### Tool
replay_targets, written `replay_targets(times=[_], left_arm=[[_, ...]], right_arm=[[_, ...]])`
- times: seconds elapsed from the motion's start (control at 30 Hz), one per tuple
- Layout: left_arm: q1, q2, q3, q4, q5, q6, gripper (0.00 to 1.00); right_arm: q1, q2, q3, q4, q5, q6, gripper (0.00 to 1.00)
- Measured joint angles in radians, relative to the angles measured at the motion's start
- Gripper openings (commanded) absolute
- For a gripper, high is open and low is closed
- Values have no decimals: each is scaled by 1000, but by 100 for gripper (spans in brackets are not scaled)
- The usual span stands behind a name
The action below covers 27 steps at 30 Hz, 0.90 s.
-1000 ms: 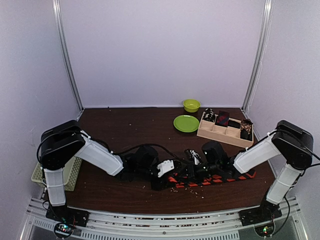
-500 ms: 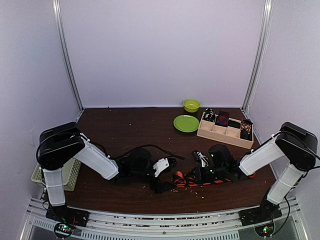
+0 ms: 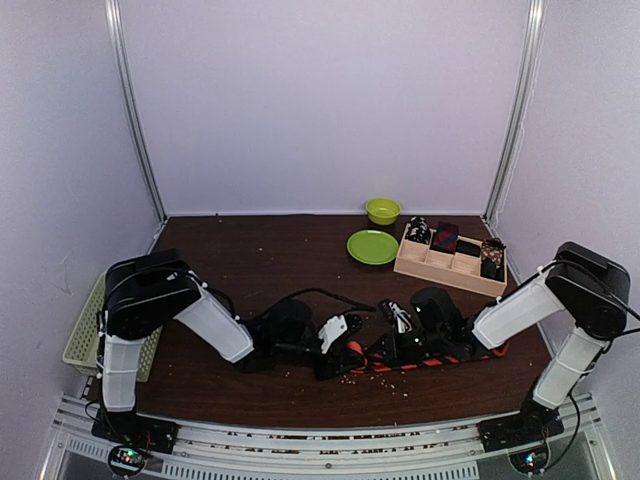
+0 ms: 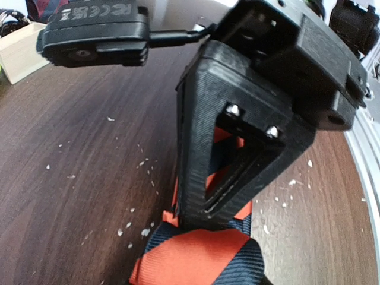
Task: Roll the ties
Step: Roll the tie at the center of the board.
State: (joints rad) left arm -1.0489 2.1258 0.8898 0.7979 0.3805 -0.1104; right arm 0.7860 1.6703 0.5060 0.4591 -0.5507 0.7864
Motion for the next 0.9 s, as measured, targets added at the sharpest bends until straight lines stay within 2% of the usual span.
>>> replay_targets(times=[0.1,0.17,0.23,0.4,0.47,0.57,0.7,0.87,0.9], left_arm=[[0,-52,-29,-61,-14,55,29],[0,-106,-57,-136,-29,101,29],[0,-145,-60,-220,-45,153,29],[0,-180,-33,-362,-74,253,29],[-2,-180,-16,-395,-78,277,29],[-4,-180,5,-436,-83,306,29],[-8,-180,21,-470,-91,330,29],[-14,-181,32,-497,-105,353,29],[-15,-181,35,-502,-107,356,29]], right_arm=[[8,-1,25,-31,-2,-3,25],[16,-15,33,-76,-5,-18,40],[15,-45,34,-110,-14,-20,51],[15,-140,33,-135,-50,4,63],[17,-157,33,-125,-66,31,64],[30,-145,39,-111,-87,65,62],[51,-59,79,-98,-101,103,51],[59,6,95,-67,-107,139,22],[59,5,96,-62,-108,138,14]])
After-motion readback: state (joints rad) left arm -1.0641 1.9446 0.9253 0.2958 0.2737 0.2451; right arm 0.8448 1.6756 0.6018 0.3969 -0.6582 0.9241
